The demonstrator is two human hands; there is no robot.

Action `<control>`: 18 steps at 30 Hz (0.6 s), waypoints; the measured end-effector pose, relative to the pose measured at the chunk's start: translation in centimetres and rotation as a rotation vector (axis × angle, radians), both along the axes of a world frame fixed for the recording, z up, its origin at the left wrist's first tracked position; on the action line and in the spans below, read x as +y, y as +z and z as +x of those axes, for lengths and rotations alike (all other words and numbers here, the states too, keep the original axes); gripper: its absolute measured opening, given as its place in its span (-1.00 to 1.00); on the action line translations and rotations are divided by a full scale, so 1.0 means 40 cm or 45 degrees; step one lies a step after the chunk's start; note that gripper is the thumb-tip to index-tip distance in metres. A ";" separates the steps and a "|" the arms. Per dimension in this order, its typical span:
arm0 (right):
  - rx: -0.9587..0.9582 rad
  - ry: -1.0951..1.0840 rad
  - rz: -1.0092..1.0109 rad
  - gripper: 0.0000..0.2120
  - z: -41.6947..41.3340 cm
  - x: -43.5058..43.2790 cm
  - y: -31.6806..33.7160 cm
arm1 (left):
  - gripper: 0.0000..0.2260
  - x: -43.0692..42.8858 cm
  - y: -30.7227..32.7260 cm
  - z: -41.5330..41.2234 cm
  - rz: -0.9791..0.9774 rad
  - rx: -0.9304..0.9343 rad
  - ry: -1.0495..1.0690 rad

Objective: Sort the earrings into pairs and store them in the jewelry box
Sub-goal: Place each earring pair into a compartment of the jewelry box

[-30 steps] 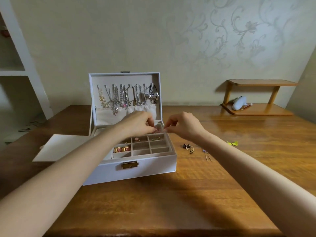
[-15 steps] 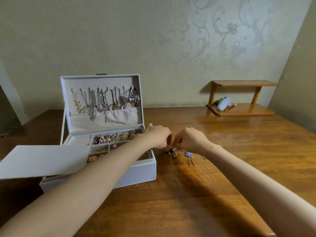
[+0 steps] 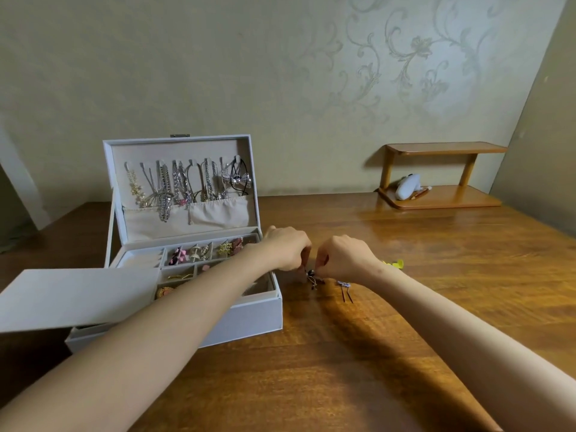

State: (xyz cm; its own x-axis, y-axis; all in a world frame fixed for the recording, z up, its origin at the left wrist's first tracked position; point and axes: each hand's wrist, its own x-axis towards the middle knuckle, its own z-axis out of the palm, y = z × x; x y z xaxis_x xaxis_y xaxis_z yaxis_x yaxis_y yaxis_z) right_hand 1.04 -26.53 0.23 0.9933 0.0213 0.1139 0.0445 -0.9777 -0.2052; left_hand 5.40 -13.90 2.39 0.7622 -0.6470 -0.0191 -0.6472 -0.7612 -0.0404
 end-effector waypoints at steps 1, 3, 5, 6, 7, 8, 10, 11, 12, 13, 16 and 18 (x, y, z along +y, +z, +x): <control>-0.002 0.006 0.003 -0.83 -0.001 0.001 0.003 | -0.91 0.004 0.007 -0.001 -0.015 0.000 -0.001; -0.009 0.009 0.010 -0.86 -0.004 0.003 0.010 | -0.94 0.015 0.024 -0.005 -0.050 -0.007 -0.002; -0.030 0.005 0.035 -0.90 -0.005 0.004 0.019 | -0.95 0.029 0.043 -0.008 -0.085 -0.021 0.001; -0.043 0.002 0.054 -0.91 -0.005 0.005 0.025 | -0.91 0.037 0.053 -0.009 -0.105 -0.022 0.010; -0.054 0.000 0.076 -0.91 -0.006 0.007 0.032 | -0.89 0.046 0.061 -0.009 -0.128 -0.014 0.022; -0.067 0.000 0.102 -0.92 -0.007 0.010 0.040 | -0.88 0.056 0.069 -0.011 -0.150 -0.008 0.029; -0.103 0.004 0.156 -0.92 -0.010 0.017 0.055 | -0.88 0.076 0.084 -0.014 -0.184 -0.004 0.033; -0.123 0.006 0.178 -0.93 -0.011 0.022 0.063 | -0.88 0.087 0.090 -0.015 -0.202 -0.004 0.032; -0.142 0.009 0.195 -0.94 -0.011 0.027 0.069 | -0.89 0.097 0.097 -0.017 -0.217 -0.002 0.035; -0.160 0.017 0.211 -0.95 -0.011 0.034 0.074 | -0.89 0.108 0.104 -0.018 -0.229 -0.004 0.043; -0.192 0.047 0.270 -0.96 -0.010 0.062 0.084 | -0.89 0.138 0.123 -0.021 -0.251 -0.017 0.072; -0.201 0.070 0.294 -0.95 -0.010 0.083 0.089 | -0.88 0.158 0.131 -0.023 -0.267 -0.028 0.088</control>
State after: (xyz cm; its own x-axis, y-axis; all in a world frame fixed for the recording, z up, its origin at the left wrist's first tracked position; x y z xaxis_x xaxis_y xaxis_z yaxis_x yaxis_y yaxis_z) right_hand 0.65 -23.22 3.77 0.9609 0.0304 0.2752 0.1455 -0.9010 -0.4087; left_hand 4.48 -7.58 7.64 0.8038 -0.5811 0.1273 -0.5937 -0.7972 0.1097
